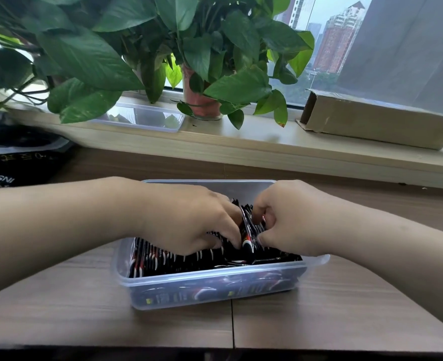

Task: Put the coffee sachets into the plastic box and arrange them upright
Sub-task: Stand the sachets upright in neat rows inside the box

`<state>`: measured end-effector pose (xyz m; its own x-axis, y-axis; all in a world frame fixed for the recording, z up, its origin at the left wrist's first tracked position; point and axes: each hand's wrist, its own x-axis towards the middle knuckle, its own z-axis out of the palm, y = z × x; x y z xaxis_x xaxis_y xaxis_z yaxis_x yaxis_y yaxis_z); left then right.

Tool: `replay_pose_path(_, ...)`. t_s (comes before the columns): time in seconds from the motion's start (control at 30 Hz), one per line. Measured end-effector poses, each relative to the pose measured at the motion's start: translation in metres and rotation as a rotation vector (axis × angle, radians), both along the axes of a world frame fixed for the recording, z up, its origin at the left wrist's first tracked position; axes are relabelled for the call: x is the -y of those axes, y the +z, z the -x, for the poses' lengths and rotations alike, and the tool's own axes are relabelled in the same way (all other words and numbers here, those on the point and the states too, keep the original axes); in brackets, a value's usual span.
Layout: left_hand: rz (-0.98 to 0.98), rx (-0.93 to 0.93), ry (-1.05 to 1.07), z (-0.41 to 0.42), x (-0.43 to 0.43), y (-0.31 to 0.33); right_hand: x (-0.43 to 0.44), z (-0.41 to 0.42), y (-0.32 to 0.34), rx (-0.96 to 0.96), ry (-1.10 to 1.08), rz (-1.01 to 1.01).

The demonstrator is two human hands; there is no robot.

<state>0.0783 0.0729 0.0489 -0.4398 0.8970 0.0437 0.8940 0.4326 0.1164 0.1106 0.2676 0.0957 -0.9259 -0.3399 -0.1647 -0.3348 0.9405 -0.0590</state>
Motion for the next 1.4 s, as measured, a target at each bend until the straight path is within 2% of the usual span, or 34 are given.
replay_pose_path(0.1, 0.081, -0.142, -0.058, 0.0, -0.004, 0.0, 0.0, -0.001, -0.001, 0.021, -0.023, 0.056)
replay_pose_path(0.2, 0.069, -0.235, -0.071, -0.001, -0.007, 0.001, 0.002, 0.0, -0.001, 0.108, -0.132, 0.199)
replay_pose_path(0.37, 0.002, -0.091, -0.014, 0.001, -0.001, -0.002, 0.008, 0.0, -0.001, 0.246, -0.247, 0.385)
replay_pose_path(0.57, 0.055, -0.081, 0.023, 0.0, 0.0, -0.007, 0.013, 0.001, -0.006, 0.194, -0.241, 0.256)
replay_pose_path(0.7, 0.037, 0.043, 0.052, 0.002, 0.004, -0.007, 0.018, 0.002, -0.008, 0.173, -0.234, 0.104)
replay_pose_path(0.97, -0.011, 0.06, 0.137, 0.001, 0.005, -0.009, 0.016, 0.006, -0.001, 0.086, -0.224, 0.126)
replay_pose_path(1.03, -0.029, 0.055, 0.154, -0.001, 0.007, -0.009, 0.013, 0.008, 0.003, 0.118, -0.214, 0.09)
replay_pose_path(1.13, -0.066, 0.026, 0.149, 0.002, 0.006, -0.007, 0.008, 0.011, 0.004, 0.21, -0.223, 0.174)
replay_pose_path(1.33, 0.031, -0.024, 0.161, 0.001, -0.006, 0.002, 0.015, 0.01, -0.001, 0.069, -0.167, 0.07)
replay_pose_path(1.4, 0.023, -0.085, 0.107, 0.001, -0.007, 0.004, 0.016, 0.01, 0.0, 0.039, -0.19, 0.081)
